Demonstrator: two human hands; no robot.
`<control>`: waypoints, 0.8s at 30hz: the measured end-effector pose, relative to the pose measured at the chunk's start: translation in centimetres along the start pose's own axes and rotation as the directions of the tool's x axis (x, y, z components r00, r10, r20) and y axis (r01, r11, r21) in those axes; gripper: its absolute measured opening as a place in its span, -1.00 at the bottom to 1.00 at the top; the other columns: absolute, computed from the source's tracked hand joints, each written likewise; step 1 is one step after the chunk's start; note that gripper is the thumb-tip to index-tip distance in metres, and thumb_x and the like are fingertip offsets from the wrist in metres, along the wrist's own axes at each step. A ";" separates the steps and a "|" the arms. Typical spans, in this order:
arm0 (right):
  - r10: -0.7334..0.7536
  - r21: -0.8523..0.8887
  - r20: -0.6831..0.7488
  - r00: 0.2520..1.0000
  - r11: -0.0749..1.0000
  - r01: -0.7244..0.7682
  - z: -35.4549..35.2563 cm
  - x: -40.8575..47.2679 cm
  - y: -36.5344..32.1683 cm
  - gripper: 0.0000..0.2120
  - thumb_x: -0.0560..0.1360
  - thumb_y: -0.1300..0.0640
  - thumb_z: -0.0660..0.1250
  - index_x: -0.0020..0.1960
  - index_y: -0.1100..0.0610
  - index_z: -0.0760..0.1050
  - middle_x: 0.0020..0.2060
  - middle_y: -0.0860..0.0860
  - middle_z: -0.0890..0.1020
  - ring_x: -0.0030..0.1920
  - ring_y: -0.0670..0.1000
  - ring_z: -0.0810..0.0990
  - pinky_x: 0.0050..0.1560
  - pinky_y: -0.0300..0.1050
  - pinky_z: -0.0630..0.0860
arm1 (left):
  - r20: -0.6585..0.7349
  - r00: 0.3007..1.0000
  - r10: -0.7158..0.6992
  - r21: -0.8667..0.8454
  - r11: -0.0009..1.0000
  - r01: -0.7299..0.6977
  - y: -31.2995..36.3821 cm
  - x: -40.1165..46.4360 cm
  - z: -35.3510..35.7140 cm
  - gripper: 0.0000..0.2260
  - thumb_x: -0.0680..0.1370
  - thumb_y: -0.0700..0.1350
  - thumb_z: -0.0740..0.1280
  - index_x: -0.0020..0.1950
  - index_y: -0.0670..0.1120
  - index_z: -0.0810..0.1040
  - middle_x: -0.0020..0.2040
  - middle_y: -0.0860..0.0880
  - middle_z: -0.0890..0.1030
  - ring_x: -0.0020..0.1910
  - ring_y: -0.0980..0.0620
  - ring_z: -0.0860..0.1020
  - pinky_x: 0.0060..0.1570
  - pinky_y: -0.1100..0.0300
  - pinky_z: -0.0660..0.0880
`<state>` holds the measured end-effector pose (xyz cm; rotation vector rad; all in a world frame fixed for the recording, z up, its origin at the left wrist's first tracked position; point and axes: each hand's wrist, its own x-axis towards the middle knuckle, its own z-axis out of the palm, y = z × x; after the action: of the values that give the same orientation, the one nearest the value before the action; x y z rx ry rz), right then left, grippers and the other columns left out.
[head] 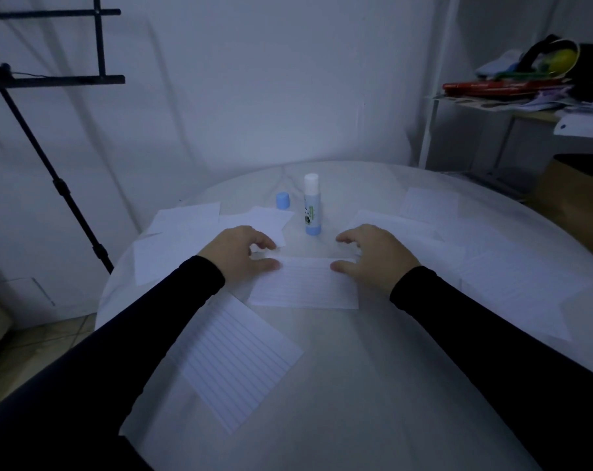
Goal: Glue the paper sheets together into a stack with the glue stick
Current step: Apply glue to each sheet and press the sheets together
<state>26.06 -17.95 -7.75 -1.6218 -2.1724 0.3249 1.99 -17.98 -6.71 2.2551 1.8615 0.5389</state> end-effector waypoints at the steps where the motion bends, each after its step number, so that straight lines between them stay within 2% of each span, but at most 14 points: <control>1: -0.074 -0.004 0.054 0.996 0.997 0.075 0.0 -0.2 -0.4 -0.50 0.42 -0.09 0.41 0.31 0.01 0.45 0.26 -0.01 0.50 0.26 0.01 0.46 0.33 -0.05 0.32 | 0.023 0.999 0.024 -0.022 0.999 -0.023 0.2 -0.1 0.0 -0.70 0.44 0.11 0.45 0.13 0.07 0.59 0.08 0.13 0.55 0.01 0.15 0.50 0.03 0.33 0.34; 4: -0.168 -0.053 0.264 0.950 0.981 0.188 0.2 -1.1 -1.8 -0.48 0.47 -0.14 0.32 0.39 -0.03 0.38 0.39 -0.08 0.40 0.38 -0.03 0.36 0.41 -0.07 0.24 | 0.161 0.977 0.138 -0.002 0.990 -0.140 1.0 -0.6 0.4 -0.58 0.48 0.14 0.38 0.31 0.07 0.51 0.35 0.14 0.47 0.33 0.16 0.40 0.28 0.37 0.20; 7: -0.177 -0.199 0.371 0.912 0.944 0.264 0.7 -1.6 -2.4 -0.48 0.56 -0.16 0.16 0.47 -0.02 0.24 0.49 -0.13 0.23 0.45 -0.02 0.25 0.44 -0.01 0.17 | 0.277 0.943 0.183 0.056 0.977 -0.206 1.6 -0.9 0.9 -0.51 0.52 0.14 0.33 0.43 0.06 0.40 0.47 0.18 0.32 0.44 0.16 0.29 0.34 0.37 0.10; 11: -0.124 -0.250 0.475 0.871 0.930 0.269 0.6 -1.6 -2.3 -0.46 0.60 -0.17 0.05 0.53 -0.05 0.07 0.53 -0.15 0.05 0.52 -0.08 0.07 0.48 0.09 0.06 | 0.386 0.911 0.142 0.114 0.973 -0.200 1.7 -0.7 1.1 -0.46 0.54 0.15 0.29 0.49 0.04 0.30 0.51 0.15 0.22 0.49 0.17 0.18 0.44 0.30 0.02; 17: -0.077 -0.256 0.485 0.871 0.940 0.225 0.6 -1.9 -1.3 -0.42 0.60 -0.19 0.03 0.54 -0.03 0.01 0.53 -0.15 -0.03 0.52 -0.12 -0.02 0.49 0.12 -0.01 | 0.418 0.903 0.094 0.150 0.974 -0.171 -0.2 -0.1 0.2 -0.43 0.51 0.16 0.33 0.49 0.06 0.31 0.50 0.20 0.21 0.47 0.16 0.23 0.37 0.36 0.05; 21: -0.046 -0.266 0.480 0.876 0.944 0.195 0.1 -2.2 -0.3 -0.41 0.60 -0.19 0.03 0.54 -0.02 -0.02 0.53 -0.16 -0.05 0.53 -0.13 -0.04 0.49 0.14 -0.03 | 0.415 0.906 0.082 0.084 0.988 -0.127 -1.5 -0.1 0.0 -0.42 0.47 0.12 0.41 0.46 0.06 0.35 0.48 0.22 0.24 0.46 0.17 0.24 0.46 0.24 0.07; 24: -0.046 -0.253 0.493 0.869 0.948 0.193 -0.2 -2.4 0.0 -0.40 0.59 -0.17 0.07 0.54 -0.04 -0.03 0.53 -0.17 -0.06 0.52 -0.14 -0.04 0.49 0.14 -0.05 | 0.406 0.910 0.079 0.059 0.992 -0.113 -1.5 -0.1 0.1 -0.43 0.46 0.08 0.43 0.45 0.04 0.37 0.47 0.22 0.26 0.45 0.17 0.25 0.45 0.27 0.08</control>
<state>26.71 -20.29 -8.03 -1.6803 -2.8054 0.4200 0.66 -17.77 -7.32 2.2982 1.5961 -0.0009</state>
